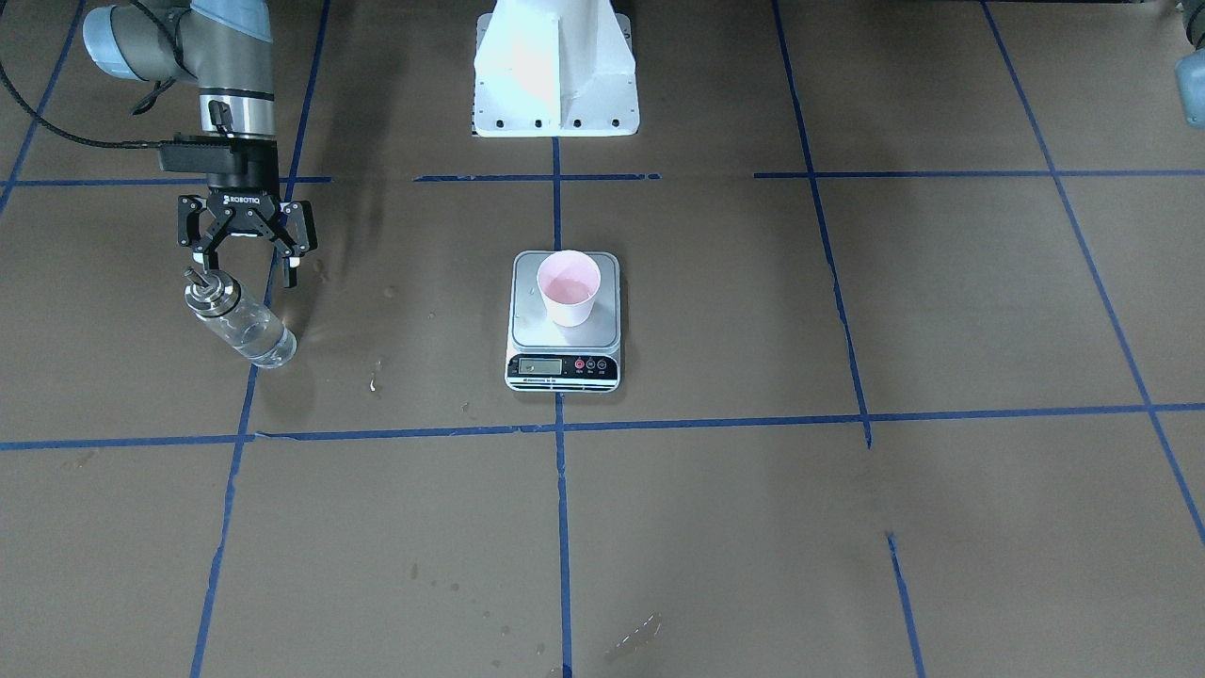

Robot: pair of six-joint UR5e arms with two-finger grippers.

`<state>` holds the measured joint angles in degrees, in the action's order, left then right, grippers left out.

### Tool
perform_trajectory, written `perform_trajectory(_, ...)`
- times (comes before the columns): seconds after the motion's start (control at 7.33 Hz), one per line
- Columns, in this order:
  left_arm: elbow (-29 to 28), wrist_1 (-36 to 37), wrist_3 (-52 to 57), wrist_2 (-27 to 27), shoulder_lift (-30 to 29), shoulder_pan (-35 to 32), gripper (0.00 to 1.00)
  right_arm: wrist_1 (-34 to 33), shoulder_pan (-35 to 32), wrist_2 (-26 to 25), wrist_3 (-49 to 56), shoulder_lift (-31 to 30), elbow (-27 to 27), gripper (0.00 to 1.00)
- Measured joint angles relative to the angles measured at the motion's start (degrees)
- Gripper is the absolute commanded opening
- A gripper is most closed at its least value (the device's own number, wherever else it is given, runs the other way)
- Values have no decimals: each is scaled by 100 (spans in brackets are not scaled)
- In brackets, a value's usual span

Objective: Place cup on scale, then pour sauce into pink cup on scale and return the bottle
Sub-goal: 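Close the right gripper around the glass sauce bottle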

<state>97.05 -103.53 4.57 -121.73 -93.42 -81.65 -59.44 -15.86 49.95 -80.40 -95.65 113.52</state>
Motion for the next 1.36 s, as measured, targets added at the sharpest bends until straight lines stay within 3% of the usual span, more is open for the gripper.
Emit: perform_trajectory(1.36, -2, 9, -9, 0, -71, -3, 100, -83, -81, -71, 5, 277, -362, 100)
